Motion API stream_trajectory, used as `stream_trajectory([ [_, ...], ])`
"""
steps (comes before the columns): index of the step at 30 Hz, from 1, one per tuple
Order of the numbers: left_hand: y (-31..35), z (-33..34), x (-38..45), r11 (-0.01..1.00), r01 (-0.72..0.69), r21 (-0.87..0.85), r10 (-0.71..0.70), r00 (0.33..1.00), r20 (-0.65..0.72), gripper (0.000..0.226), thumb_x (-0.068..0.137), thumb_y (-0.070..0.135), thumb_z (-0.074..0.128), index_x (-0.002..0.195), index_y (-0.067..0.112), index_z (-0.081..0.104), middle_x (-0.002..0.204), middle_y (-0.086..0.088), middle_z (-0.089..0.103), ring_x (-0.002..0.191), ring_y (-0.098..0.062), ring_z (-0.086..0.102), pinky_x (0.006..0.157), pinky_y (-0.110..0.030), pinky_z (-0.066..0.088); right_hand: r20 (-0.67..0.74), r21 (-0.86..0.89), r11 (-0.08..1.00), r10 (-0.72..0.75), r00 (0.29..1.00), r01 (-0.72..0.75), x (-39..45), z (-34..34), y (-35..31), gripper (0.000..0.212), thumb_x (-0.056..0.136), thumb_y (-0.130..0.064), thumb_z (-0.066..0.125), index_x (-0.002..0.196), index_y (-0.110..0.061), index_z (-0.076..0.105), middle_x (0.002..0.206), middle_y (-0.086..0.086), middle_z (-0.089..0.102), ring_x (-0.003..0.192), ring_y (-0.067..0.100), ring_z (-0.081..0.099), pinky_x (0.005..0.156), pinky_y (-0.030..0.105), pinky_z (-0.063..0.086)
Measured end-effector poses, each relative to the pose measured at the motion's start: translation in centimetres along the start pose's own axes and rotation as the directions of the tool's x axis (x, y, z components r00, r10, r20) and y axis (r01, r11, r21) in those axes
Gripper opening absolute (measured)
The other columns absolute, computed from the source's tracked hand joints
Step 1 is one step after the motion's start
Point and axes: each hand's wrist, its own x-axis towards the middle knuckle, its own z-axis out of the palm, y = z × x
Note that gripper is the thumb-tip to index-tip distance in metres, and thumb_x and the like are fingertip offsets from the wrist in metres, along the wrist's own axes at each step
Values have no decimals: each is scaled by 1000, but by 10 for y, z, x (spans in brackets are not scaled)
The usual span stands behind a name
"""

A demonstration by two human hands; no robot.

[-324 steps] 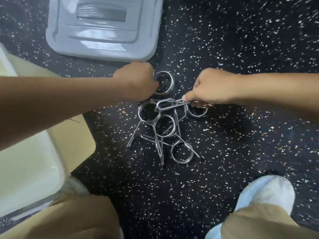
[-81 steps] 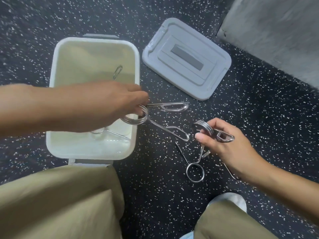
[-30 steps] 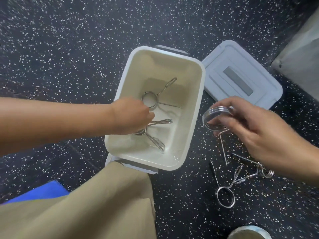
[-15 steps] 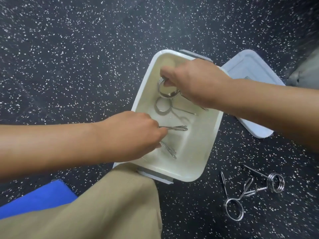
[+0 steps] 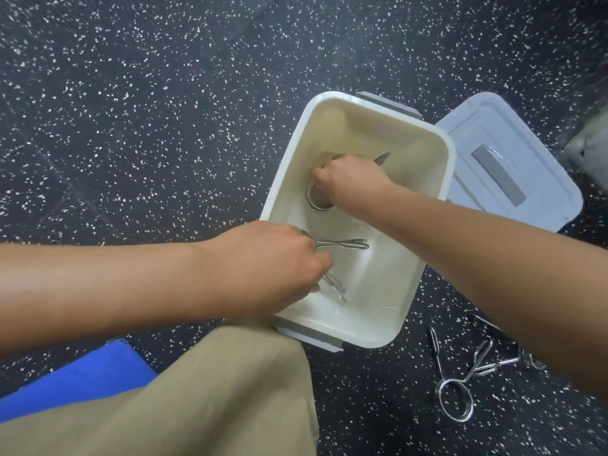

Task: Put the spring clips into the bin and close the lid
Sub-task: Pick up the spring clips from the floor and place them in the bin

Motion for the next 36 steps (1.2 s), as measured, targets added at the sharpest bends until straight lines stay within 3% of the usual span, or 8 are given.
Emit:
stream_trajectory([
  [4,2,4,0,1000,-4,19,4,1000,-18,26,103,43,36,106,20,47,100,-3,59,93,-28,58,60,-35,34,-80,34,999,32,996,-29,6,11,-5,30,95,-3,44,120,-3,61,114,17,64,107,36,61,68,38,35],
  [8,1,7,1,1000,-13,10,13,999,-37,26,102,44,38,101,20,47,97,-3,58,89,-29,59,57,-35,35,-108,104,991,92,990,-81,3,17,-9,31,97,-8,41,124,-2,55,123,20,58,112,38,58,78,44,44],
  [13,2,4,2,1000,-16,10,16,1000,-16,25,102,45,36,100,22,45,93,-2,58,91,-28,59,59,-35,38,-147,138,982,145,978,-125,-5,18,-8,33,98,-12,39,128,-4,50,127,19,59,113,38,58,86,43,43],
  [17,2,-2,6,1000,-17,17,17,999,-37,28,102,45,35,101,19,47,92,-2,61,92,-30,61,61,-36,44,-180,161,977,168,969,-140,-14,13,2,26,99,-12,46,124,-9,50,121,14,61,109,36,58,81,40,40],
  [20,1,-6,11,1000,-18,6,18,998,-56,31,102,46,35,101,18,47,92,-2,62,89,-31,63,64,-39,52,-204,192,971,179,962,-140,-31,2,13,32,90,-5,54,121,-11,53,113,13,62,101,36,57,74,38,41],
  [27,10,-27,27,996,-85,4,84,983,-161,32,99,50,35,103,21,48,87,-1,65,84,-33,65,61,-38,52,-354,351,934,192,915,-60,-126,-29,35,22,101,-8,46,120,-9,57,113,15,62,95,36,57,69,47,52],
  [31,28,-39,42,993,-112,23,115,980,-164,35,99,50,33,97,18,47,82,-2,62,77,-33,62,56,-37,47,-322,428,904,165,932,-12,-189,-26,41,26,104,-25,44,122,-10,55,109,9,63,89,32,58,65,45,49],
  [36,60,-51,62,988,-149,-39,140,974,-176,31,101,49,33,89,20,35,72,-1,50,72,-35,56,59,-40,49,-161,392,920,83,983,-13,-256,-3,50,32,100,-32,46,124,-12,53,101,9,63,79,34,61,64,48,51],
])
